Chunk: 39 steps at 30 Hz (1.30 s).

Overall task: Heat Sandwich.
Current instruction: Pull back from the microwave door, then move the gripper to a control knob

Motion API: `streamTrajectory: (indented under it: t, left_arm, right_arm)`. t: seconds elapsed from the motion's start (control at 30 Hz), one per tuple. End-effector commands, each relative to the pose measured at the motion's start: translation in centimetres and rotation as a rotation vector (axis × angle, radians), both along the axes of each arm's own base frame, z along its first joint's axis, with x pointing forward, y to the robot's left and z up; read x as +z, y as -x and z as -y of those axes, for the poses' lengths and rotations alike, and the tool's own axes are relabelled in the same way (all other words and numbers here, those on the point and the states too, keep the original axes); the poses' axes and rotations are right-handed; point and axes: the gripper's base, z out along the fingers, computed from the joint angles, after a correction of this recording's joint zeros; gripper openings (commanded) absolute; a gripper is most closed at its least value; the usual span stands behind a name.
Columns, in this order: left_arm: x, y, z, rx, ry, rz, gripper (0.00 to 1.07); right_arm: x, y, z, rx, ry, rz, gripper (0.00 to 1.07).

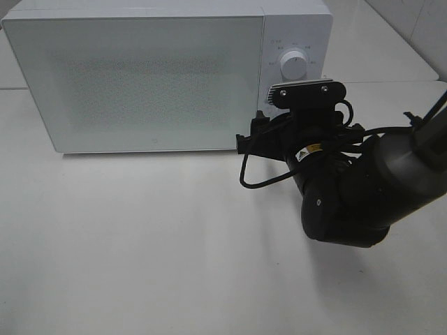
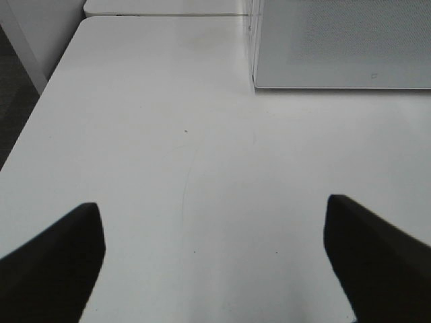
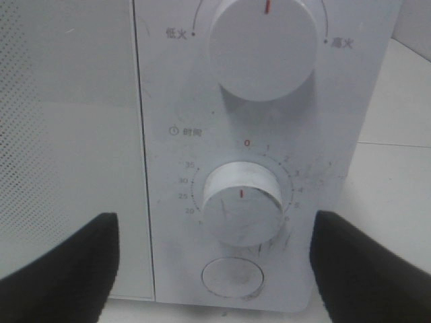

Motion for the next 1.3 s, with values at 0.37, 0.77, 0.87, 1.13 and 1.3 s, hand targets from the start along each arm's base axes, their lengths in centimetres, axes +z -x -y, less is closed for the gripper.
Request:
streamTrajectory:
  t: [0.37, 0.77, 0.87, 1.13, 1.3]
  left_arm:
    - [0.0, 0.2, 0.1, -0.003, 0.006, 0.027, 0.81]
    - [0.0, 0.2, 0.1, -0.003, 0.006, 0.027, 0.81]
    - [0.0, 0.2, 0.1, -0.003, 0.006, 0.027, 0.81]
    - [0.0, 0.2, 0.1, -0.003, 0.006, 0.027, 0.81]
    - [0.0, 0.2, 0.1, -0.003, 0.006, 0.027, 0.81]
  right_arm:
    - [0.1, -2.6, 0.9, -0.024, -0.008, 0.093, 0.76]
    - [-0.5, -3.5, 0.7, -0.020, -0.031, 0.089, 0.76]
    - [-0.4, -3.7, 0.6, -0.021, -0.033, 0.095, 0.73]
    - [-0.5, -3.7, 0.6, -0.022, -0.041, 0.092, 0.56]
    - [-1.1, -3.7, 0.6, -0.026, -0.061, 0.077, 0.44]
